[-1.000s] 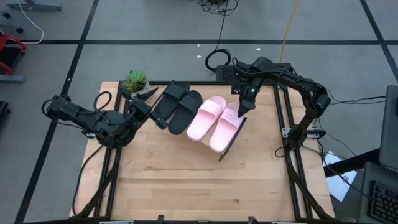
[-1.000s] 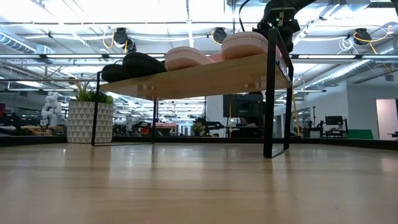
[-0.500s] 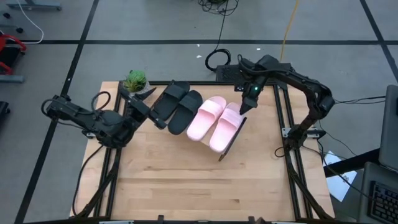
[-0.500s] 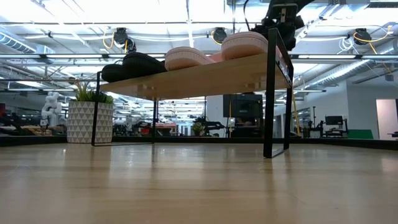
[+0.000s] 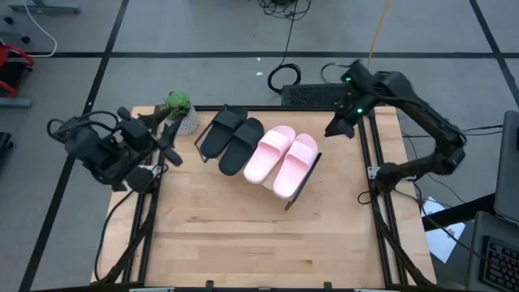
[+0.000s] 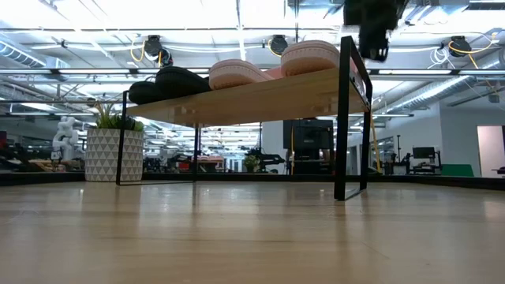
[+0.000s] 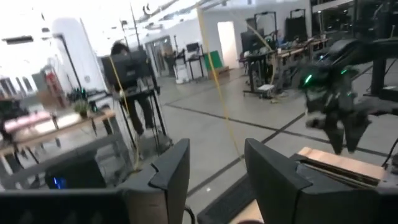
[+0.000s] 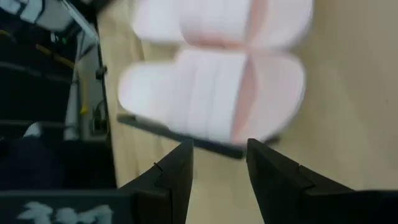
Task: Pick and place slides into the shelf
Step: Return to Home Position
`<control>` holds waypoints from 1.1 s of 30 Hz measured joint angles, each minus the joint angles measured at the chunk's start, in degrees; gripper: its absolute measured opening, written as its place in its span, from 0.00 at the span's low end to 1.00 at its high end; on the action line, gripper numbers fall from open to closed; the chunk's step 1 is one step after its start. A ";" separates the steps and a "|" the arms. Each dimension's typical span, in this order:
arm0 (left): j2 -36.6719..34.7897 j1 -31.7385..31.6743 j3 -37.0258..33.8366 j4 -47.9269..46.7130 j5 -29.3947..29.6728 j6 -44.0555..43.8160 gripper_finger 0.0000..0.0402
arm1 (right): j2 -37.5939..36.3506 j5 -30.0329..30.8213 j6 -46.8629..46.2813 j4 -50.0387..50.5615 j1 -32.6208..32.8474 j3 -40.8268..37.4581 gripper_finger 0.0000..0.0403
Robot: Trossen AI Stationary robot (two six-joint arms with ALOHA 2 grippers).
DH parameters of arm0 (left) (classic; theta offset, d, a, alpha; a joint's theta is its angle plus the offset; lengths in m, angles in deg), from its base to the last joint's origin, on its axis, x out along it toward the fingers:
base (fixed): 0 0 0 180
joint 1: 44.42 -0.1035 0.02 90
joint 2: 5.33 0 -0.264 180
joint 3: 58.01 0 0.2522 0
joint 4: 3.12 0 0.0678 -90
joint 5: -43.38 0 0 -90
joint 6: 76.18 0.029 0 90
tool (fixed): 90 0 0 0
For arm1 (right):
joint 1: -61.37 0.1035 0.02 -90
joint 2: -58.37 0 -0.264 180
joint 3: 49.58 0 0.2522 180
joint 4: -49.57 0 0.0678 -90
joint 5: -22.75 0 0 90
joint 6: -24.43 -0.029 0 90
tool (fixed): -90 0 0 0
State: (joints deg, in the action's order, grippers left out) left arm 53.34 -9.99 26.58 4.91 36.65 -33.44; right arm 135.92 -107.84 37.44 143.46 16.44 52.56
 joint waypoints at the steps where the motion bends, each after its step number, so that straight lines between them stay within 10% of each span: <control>1: -0.42 0.89 0.00 -0.05 1.28 -0.59 0.40 | -1.88 0.02 -0.48 -1.76 0.00 0.00 0.35; 11: -2.39 7.56 0.00 -4.00 6.60 -0.71 0.40 | -22.32 0.15 -8.06 -25.74 0.00 0.04 0.35; 20: -2.15 16.14 0.00 -19.93 6.49 -24.09 0.40 | -33.50 -3.19 -11.57 -22.18 0.04 -0.42 0.35; 27: -1.26 13.40 -0.02 -50.77 -19.85 -59.49 0.40 | -39.88 -12.81 -16.09 -33.95 0.04 -13.97 0.35; 33: 0.86 4.37 -0.07 -56.75 -30.22 -66.43 0.40 | -43.72 -24.74 -24.43 -53.33 0.04 -30.33 0.35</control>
State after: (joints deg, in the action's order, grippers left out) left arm 54.21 -5.62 26.51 -51.83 6.43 -99.86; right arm 92.20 -132.58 13.01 90.13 16.48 22.23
